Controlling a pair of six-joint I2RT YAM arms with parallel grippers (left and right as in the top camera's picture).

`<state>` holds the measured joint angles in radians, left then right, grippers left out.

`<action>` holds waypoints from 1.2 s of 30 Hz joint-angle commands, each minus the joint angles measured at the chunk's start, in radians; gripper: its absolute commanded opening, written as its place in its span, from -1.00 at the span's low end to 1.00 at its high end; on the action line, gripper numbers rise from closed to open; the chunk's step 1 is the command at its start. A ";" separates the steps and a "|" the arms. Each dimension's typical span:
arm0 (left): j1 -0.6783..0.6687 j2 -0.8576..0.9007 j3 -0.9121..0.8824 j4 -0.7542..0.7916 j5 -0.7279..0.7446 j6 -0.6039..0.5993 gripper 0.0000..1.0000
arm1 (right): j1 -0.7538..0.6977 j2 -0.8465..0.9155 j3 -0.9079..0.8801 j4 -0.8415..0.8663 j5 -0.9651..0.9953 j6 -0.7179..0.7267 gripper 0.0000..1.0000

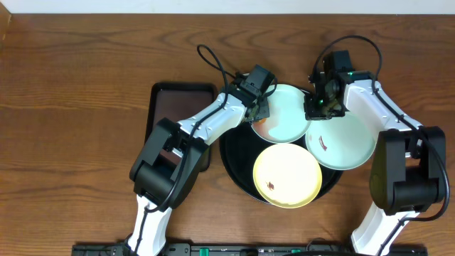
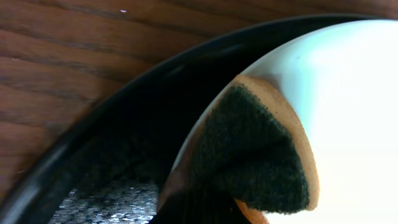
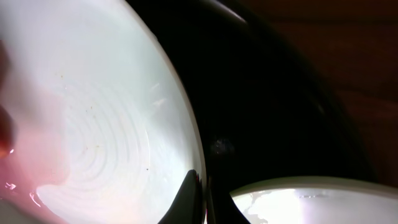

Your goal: Clean dirty plates on tray and stack at the side

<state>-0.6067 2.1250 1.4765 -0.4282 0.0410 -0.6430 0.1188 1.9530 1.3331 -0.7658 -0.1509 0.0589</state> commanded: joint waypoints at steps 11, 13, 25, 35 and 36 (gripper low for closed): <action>-0.051 0.045 0.035 0.166 0.161 -0.032 -0.85 | 0.005 -0.017 -0.007 -0.009 0.024 -0.035 -0.98; -0.064 0.045 0.035 0.209 0.159 -0.030 -0.86 | 0.006 -0.017 -0.007 -0.010 0.024 -0.040 -0.98; 0.006 0.045 0.034 0.211 -0.055 0.217 -0.85 | 0.009 -0.017 -0.007 -0.015 0.024 -0.049 -0.98; 0.045 0.015 0.035 0.071 0.177 0.171 -0.85 | 0.009 -0.018 -0.007 -0.007 0.032 -0.035 -0.98; 0.045 0.005 0.035 0.070 0.195 0.155 -0.86 | 0.009 -0.018 -0.007 -0.005 0.036 -0.032 -0.98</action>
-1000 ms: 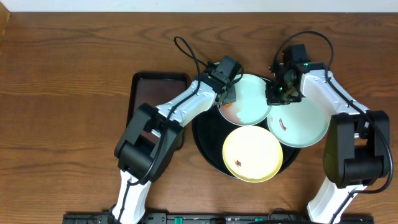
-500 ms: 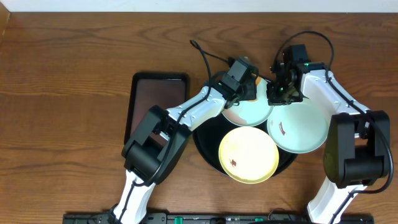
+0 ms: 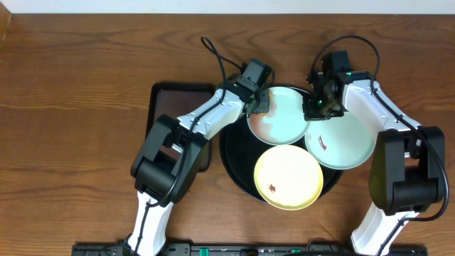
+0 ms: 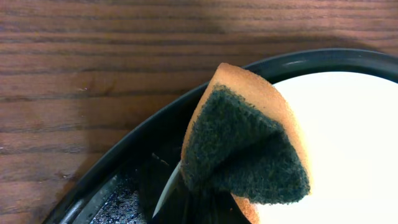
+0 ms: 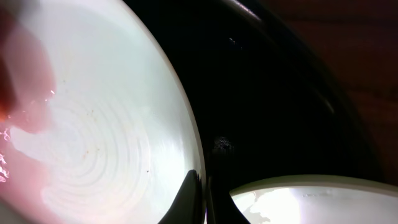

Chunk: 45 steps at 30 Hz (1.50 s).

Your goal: Clean dirty plates on tray and stack at the side

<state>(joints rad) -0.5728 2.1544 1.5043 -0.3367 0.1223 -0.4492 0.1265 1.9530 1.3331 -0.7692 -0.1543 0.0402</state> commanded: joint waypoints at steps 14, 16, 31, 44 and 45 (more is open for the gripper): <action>0.228 -0.481 0.007 -0.584 0.012 -0.033 -0.85 | 0.004 -0.065 -0.005 0.053 0.062 0.007 -0.97; 0.290 -0.484 0.005 -0.663 -0.036 0.005 -0.85 | 0.018 -0.118 -0.005 0.055 0.113 0.007 -0.97; 0.523 -0.481 -0.244 -0.652 -0.064 0.121 -0.85 | 0.310 -0.434 -0.005 0.048 0.733 -0.034 -0.98; 0.523 -0.481 -0.246 -0.637 -0.064 0.135 -0.85 | 0.587 -0.435 -0.005 0.032 1.140 -0.128 -0.98; 0.523 -0.481 -0.246 -0.637 -0.064 0.135 -0.85 | 0.606 -0.435 -0.005 0.026 1.180 -0.128 -0.98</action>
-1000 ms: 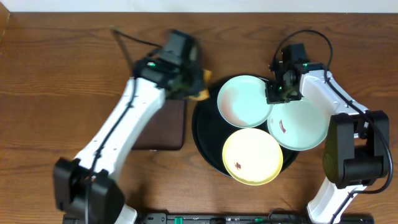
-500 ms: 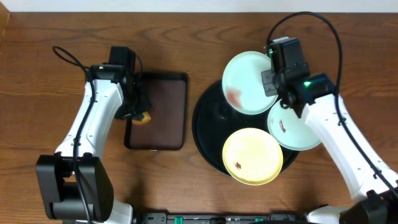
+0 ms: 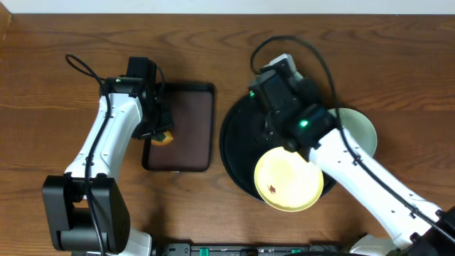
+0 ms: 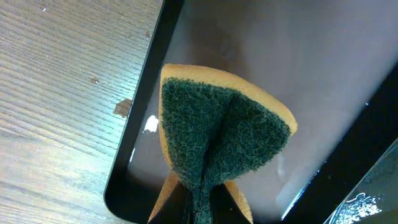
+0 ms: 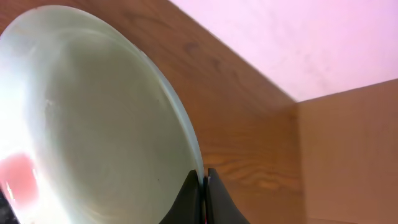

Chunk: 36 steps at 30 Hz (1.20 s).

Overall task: Clean dirty plates on tray and stack at the side
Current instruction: 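Grip the top pale green plate rim with right gripper and lift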

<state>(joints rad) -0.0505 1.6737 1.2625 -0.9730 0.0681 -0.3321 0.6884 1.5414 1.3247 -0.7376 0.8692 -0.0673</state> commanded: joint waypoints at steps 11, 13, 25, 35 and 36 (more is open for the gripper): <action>0.001 -0.001 -0.004 -0.001 -0.009 0.018 -0.85 | 0.217 -0.023 0.003 -0.060 0.416 -0.016 -0.98; 0.001 -0.001 -0.004 -0.001 -0.009 0.018 -0.85 | 0.230 -0.023 0.003 -0.060 0.425 -0.016 -0.98; 0.001 -0.001 -0.004 -0.001 -0.009 0.018 -0.85 | 0.235 -0.023 0.003 -0.059 0.425 -0.016 -0.98; 0.001 -0.001 -0.004 -0.001 -0.009 0.018 -0.85 | 0.235 -0.023 0.003 -0.059 0.450 -0.016 -0.98; 0.001 -0.001 -0.004 -0.001 -0.009 0.018 -0.85 | 0.235 -0.023 0.003 -0.059 0.459 -0.016 -0.98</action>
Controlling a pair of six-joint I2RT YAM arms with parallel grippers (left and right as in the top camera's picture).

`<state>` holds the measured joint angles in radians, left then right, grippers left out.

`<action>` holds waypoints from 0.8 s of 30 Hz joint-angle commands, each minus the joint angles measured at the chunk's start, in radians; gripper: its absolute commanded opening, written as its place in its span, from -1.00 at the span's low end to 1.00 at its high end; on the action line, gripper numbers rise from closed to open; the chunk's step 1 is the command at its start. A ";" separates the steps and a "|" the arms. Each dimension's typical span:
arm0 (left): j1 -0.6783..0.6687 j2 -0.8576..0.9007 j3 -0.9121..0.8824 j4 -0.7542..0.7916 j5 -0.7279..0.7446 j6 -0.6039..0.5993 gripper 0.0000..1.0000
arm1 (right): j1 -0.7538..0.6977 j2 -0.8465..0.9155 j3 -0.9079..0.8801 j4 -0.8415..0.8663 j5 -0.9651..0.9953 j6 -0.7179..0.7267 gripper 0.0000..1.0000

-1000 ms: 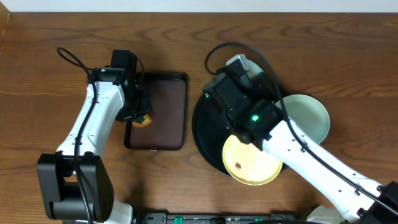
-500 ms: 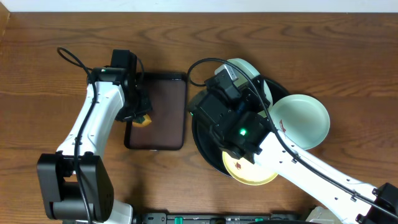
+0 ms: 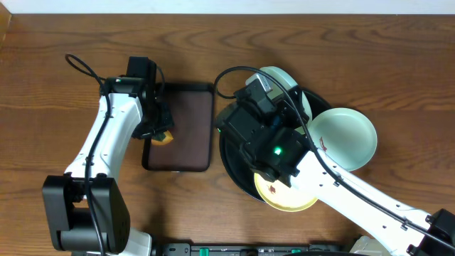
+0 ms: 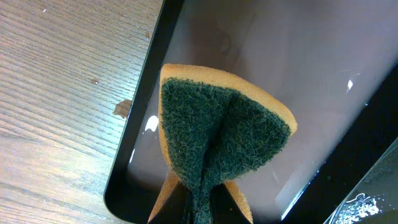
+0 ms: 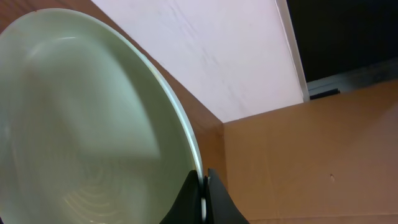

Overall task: Clean dirty plates on tray and stack at the side
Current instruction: 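Grip the top pale green plate rim with right gripper and lift, then carry the plate right and set it on the table beside tray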

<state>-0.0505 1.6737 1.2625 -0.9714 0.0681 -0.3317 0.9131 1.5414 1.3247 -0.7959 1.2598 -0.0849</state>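
My right gripper (image 5: 202, 186) is shut on the rim of a pale green plate (image 5: 93, 124), which is held tilted up in the air. From overhead that plate (image 3: 281, 77) peeks out behind the raised right arm, above the round black tray (image 3: 231, 169). A second pale green plate (image 3: 348, 139) lies at the tray's right. A yellow plate (image 3: 284, 198) with a dark smear lies at its front, partly hidden by the arm. Far to the left, my left gripper (image 4: 199, 199) is shut on a folded orange-and-green sponge (image 4: 224, 130).
A dark rectangular tray (image 3: 188, 128) lies left of the round tray, and the sponge hangs over its left edge (image 4: 140, 137). The right arm fills the middle of the overhead view. A white wall and brown cardboard show behind the lifted plate.
The right arm has moved with the green plate, and its wrist view now shows wall and cardboard behind the plate. The left arm and sponge are unmoved.
At first the sponge lay on the green plate in the round tray while my right gripper pinched that plate's rim. Then the sponge stood at the plate's far-left edge. Later the left gripper held it over the rectangular tray, and the right gripper has held the plate aloft since.
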 commanded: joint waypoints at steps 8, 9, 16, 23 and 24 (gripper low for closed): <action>0.001 -0.001 -0.004 -0.003 -0.008 0.017 -0.85 | 0.011 -0.023 0.003 0.003 0.071 0.002 -0.98; 0.001 -0.001 -0.004 -0.003 -0.008 0.017 -0.85 | 0.011 -0.023 0.003 0.006 0.071 0.002 -0.98; 0.001 -0.001 -0.004 -0.003 -0.008 0.017 -0.85 | 0.009 -0.023 0.003 0.008 -0.003 0.035 -0.98; 0.001 -0.001 -0.004 0.001 0.029 0.016 -0.85 | -0.275 -0.034 0.003 -0.106 -0.681 0.392 -0.98; 0.001 -0.001 -0.004 0.003 0.029 0.017 -0.85 | -0.371 -0.053 0.003 -0.106 -0.831 0.407 -0.98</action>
<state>-0.0505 1.6737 1.2625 -0.9688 0.0830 -0.3317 0.7029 1.5379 1.3243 -0.9001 0.8154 0.1825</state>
